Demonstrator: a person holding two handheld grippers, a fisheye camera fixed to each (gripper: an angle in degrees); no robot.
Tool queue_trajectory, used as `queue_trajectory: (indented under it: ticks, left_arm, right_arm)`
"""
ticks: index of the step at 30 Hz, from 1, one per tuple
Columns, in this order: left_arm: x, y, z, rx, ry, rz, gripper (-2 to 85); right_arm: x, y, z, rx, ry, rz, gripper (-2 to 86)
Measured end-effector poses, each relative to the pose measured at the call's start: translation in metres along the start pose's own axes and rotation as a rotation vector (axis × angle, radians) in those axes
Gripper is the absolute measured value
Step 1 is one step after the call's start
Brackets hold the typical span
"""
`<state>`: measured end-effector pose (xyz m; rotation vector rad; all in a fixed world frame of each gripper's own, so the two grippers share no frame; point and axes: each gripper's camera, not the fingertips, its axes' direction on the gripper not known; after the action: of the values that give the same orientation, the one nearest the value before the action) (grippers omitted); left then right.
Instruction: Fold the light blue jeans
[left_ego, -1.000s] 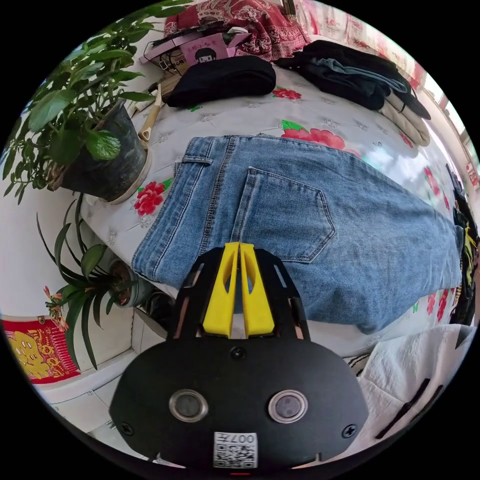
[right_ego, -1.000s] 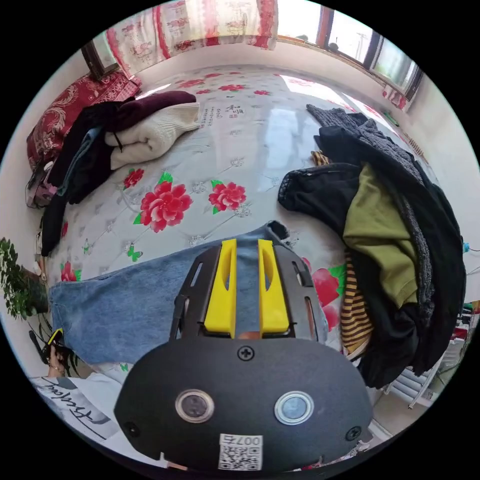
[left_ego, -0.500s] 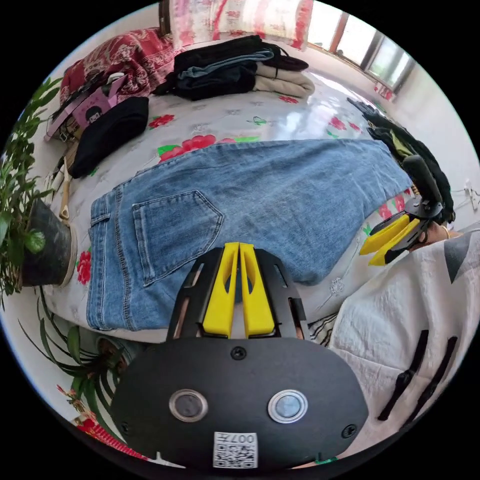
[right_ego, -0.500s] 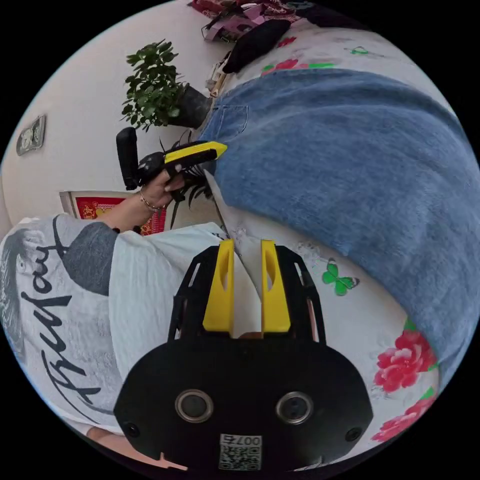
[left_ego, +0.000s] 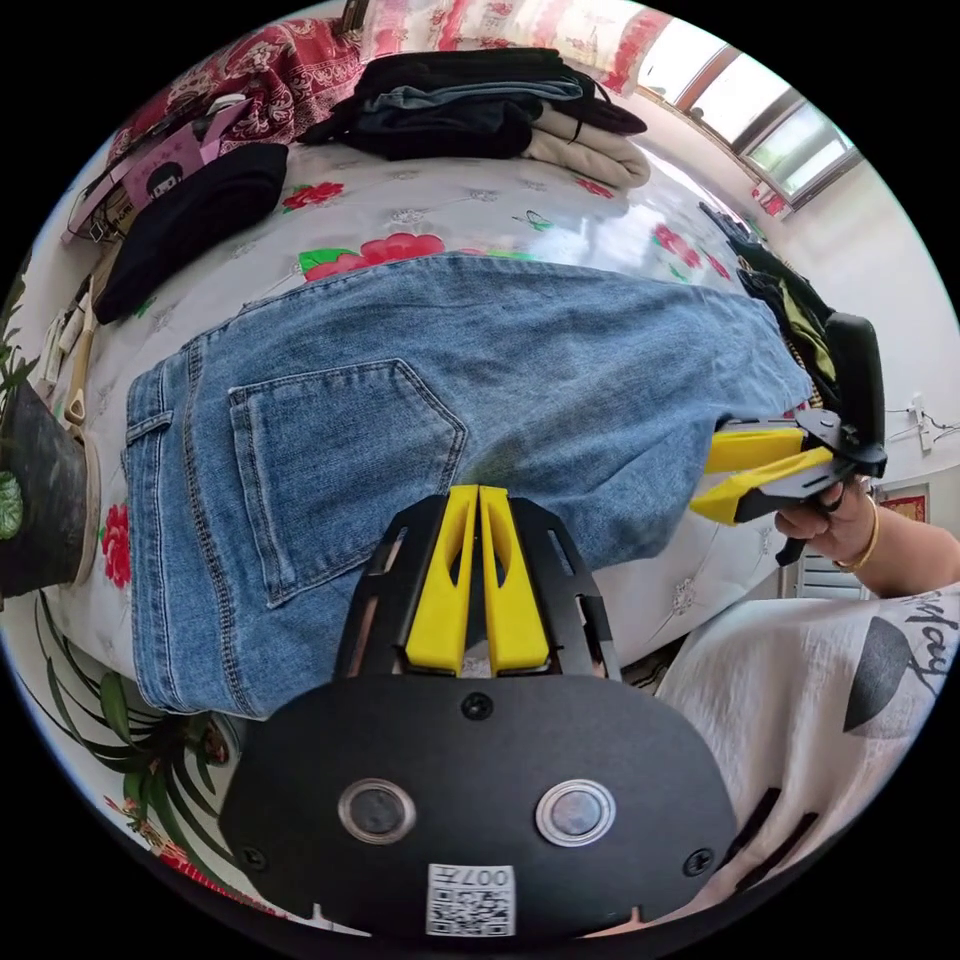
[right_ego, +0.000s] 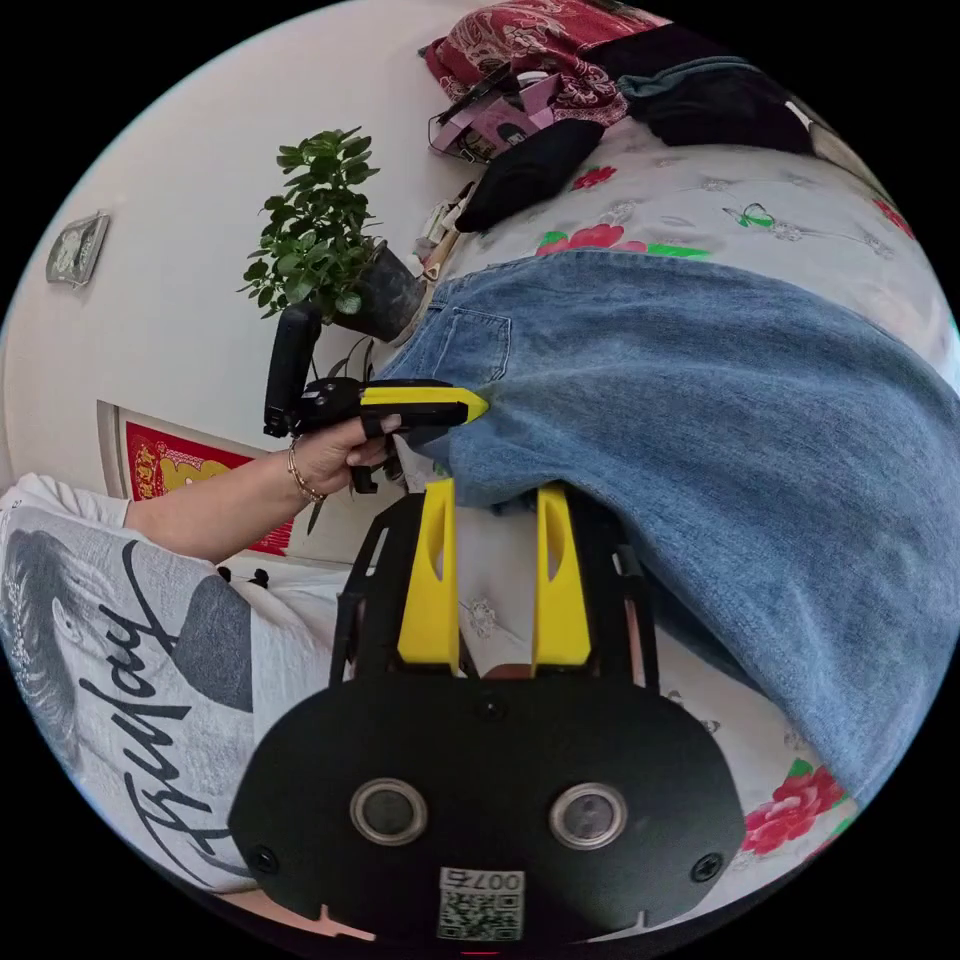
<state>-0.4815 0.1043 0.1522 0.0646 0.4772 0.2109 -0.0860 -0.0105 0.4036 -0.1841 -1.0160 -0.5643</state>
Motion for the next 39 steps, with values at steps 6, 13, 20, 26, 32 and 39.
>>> queue_trajectory:
  ticks: [6, 13, 20, 26, 32, 39]
  left_arm:
    - [-0.011, 0.007, -0.005, -0.011, -0.009, -0.022, -0.7]
    - [0.036, 0.041, -0.066, 0.259, 0.024, 0.199, 5.3]
    - [0.049, 0.019, -0.018, 0.038, -0.030, 0.285, 2.0]
    - [0.018, 0.018, -0.044, 0.090, 0.160, 0.203, -0.4]
    - [0.024, 0.017, -0.048, 0.084, 0.162, 0.198, -0.6]
    - [0.038, 0.043, -0.038, 0.071, 0.187, 0.192, 0.5]
  right_arm:
    - [-0.044, 0.032, 0.010, -0.039, 0.194, -0.185, 8.8]
    - [-0.037, 0.020, -0.031, 0.059, 0.097, -0.116, 8.8]
    - [-0.045, 0.050, -0.031, -0.025, 0.129, -0.180, 8.3]
    - [-0.057, 0.060, -0.031, -0.049, 0.301, -0.253, 6.9]
    - [-0.071, 0.063, -0.018, -0.185, 0.367, -0.308, 1.5]
    - [-0.051, 0.109, -0.065, -0.210, 0.243, -0.260, 0.7]
